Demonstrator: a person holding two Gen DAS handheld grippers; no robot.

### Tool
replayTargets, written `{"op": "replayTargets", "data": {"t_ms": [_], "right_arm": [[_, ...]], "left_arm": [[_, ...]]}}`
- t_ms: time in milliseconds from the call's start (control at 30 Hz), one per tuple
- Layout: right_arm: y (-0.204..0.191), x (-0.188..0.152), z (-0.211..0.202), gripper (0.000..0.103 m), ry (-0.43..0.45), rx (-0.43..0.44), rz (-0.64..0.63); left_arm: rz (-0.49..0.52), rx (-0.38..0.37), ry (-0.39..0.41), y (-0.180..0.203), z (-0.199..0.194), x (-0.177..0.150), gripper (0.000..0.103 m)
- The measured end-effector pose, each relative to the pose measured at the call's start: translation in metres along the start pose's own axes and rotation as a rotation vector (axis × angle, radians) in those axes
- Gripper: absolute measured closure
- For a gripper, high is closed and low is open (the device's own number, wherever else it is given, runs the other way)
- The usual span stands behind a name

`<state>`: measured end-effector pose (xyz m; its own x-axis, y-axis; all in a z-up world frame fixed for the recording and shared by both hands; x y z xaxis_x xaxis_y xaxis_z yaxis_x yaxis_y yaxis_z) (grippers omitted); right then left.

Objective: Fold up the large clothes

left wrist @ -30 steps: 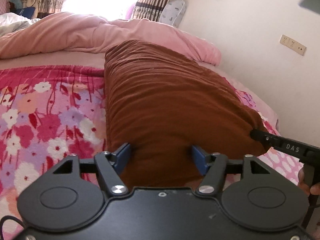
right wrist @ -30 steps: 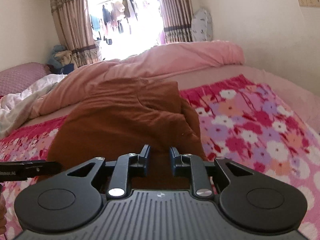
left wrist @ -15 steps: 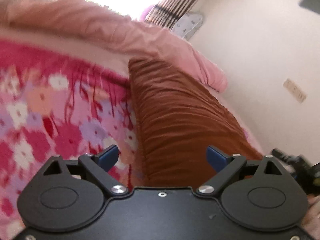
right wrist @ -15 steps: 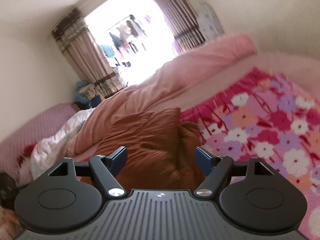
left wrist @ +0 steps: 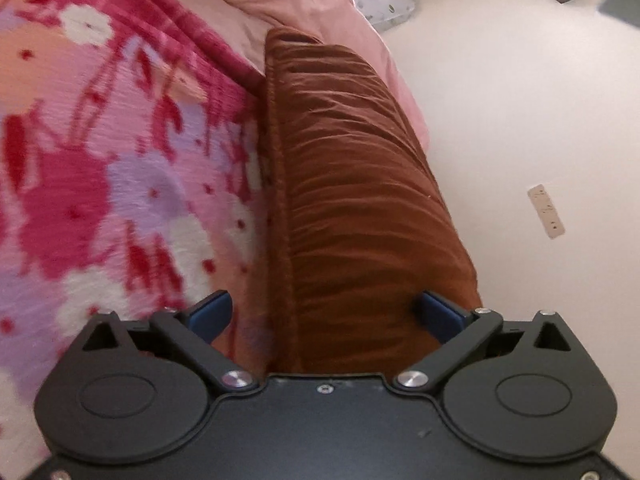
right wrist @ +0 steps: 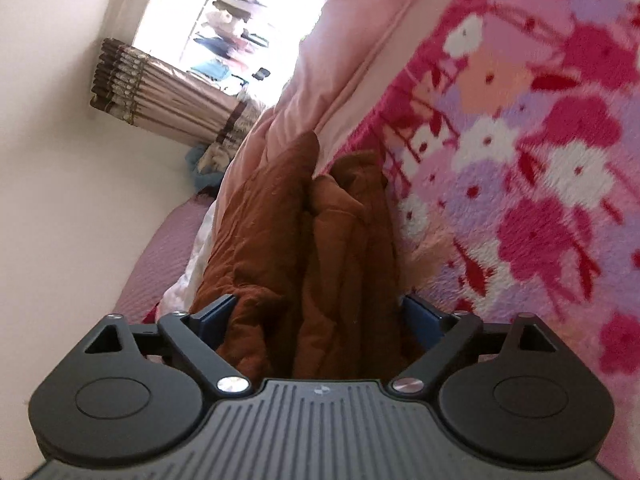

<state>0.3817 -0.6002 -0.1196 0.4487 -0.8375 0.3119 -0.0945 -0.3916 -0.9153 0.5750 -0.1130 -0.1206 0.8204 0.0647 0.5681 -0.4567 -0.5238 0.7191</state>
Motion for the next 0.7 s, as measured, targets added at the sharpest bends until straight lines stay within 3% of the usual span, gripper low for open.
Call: {"op": "replayTargets", "data": {"t_ms": [200,400,633,700], "right_arm": [[-0.001,0.016,0.024,0.0,-0.059,0.036,-0.004],[-0.01,0.024,0.044,0.0,-0.123,0.028,-0.057],[-0.023,0.013,0.05,0.0,-0.102,-0.019,-0.125],[-0.022,0.01,0.047,0.004,-0.088,-0.034,-0.11]], "left_arm": [[0.009,-0.085,-0.035,0.003,0.025,0.015,0.0],[0.038,-0.105,-0.066,0.01,0.047,0.027,0.0],[0.047,-0.102,-0.066,0.011,0.053,0.03,0.0],[0.048,-0.098,-0.057,0.014,0.049,0.027,0.001]]}}
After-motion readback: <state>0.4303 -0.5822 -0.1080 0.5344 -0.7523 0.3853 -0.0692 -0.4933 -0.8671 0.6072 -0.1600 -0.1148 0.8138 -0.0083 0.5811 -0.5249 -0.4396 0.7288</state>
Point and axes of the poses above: each gripper's, at about its wrist camera, not at the fingertips, and z roughly the way its jaws point, y to its right, x to its top, the point moved 3 cm from there along z, roughly the way its jaws point, and after that the axes turned 9 degrees about z, right-handed, at the moved point
